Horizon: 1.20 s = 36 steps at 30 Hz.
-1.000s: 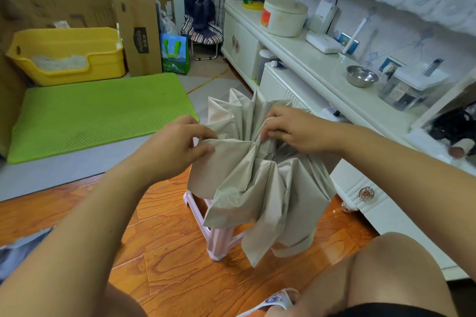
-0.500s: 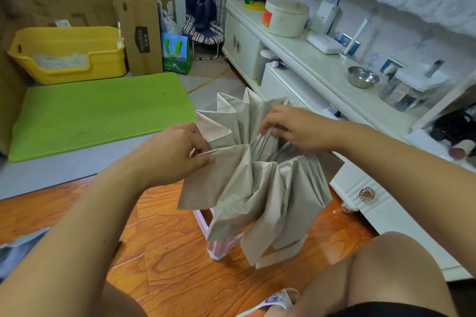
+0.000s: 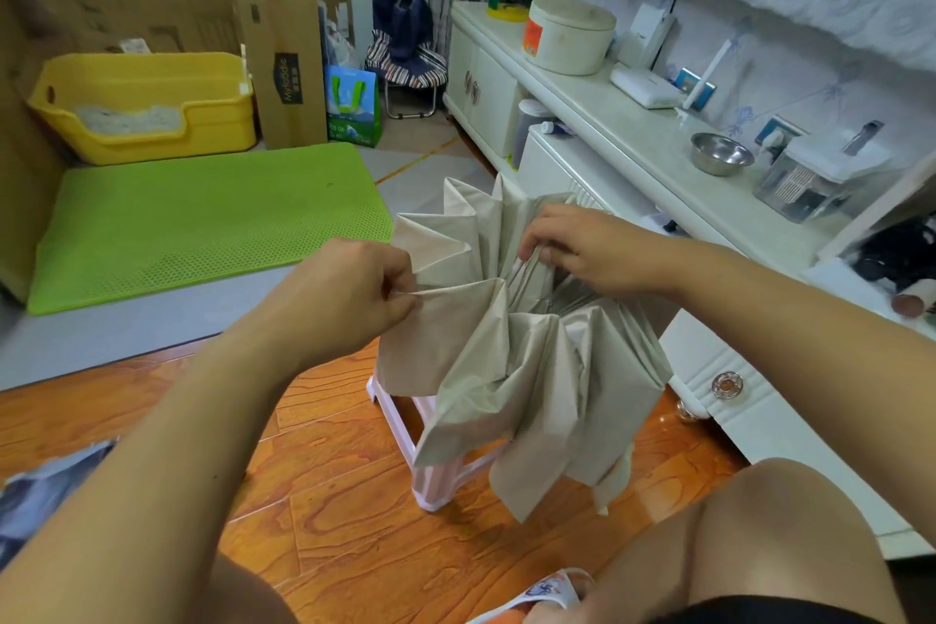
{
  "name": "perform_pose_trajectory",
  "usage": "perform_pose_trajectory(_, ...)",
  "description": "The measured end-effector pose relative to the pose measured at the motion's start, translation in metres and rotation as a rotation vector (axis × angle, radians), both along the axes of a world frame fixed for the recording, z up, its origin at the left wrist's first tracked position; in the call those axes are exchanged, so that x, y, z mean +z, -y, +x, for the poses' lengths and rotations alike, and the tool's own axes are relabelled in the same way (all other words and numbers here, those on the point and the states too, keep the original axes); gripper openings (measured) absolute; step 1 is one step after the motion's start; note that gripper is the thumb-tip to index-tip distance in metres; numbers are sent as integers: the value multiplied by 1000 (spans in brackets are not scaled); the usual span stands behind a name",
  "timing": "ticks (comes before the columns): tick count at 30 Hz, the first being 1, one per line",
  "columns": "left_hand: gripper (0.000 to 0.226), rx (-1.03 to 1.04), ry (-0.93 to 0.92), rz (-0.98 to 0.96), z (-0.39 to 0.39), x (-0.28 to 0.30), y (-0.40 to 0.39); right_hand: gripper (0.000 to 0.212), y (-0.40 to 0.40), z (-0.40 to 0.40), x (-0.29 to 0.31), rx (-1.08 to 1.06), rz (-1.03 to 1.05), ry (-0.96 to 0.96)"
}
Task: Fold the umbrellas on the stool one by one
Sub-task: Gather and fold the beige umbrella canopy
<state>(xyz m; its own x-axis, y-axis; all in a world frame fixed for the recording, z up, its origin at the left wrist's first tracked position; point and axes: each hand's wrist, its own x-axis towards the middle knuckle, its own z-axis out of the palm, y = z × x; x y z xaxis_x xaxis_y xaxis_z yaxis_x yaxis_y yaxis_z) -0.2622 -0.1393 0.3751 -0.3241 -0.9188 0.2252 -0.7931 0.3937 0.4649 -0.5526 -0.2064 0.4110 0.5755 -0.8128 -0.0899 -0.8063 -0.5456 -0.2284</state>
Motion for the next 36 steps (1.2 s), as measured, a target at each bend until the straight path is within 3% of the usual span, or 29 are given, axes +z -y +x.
perform_pose_trajectory(7,20,2,48,-103,9,-2,0,19,5,-3,-3,-40,14,11)
perform_pose_trajectory(13,2,59,154,-27,5,-6,-6,19,5,2,-3,-27,-14,4)
perform_pose_trajectory(23,16,198,-172,-19,-1,-13,4,18,9,4,-6,-32,-15,7)
perform_pose_trajectory(26,7,325,-218,-194,-9,-22,12,18,10,9,-8,-60,-65,20)
perform_pose_trajectory(29,15,64,-306,-246,-23,-19,8,19,13,13,-7,-79,-76,-6)
perform_pose_trajectory(31,25,-109,-191,-192,-32,-22,1,21,13,15,-6,-92,-70,-33)
perform_pose_trajectory(33,33,-142,-6,-187,-39,-32,-2,25,10,19,-5,-100,-55,-26)
perform_pose_trajectory(36,41,-114,53,-133,-49,-43,0,52,0,27,-1,-126,-6,21)
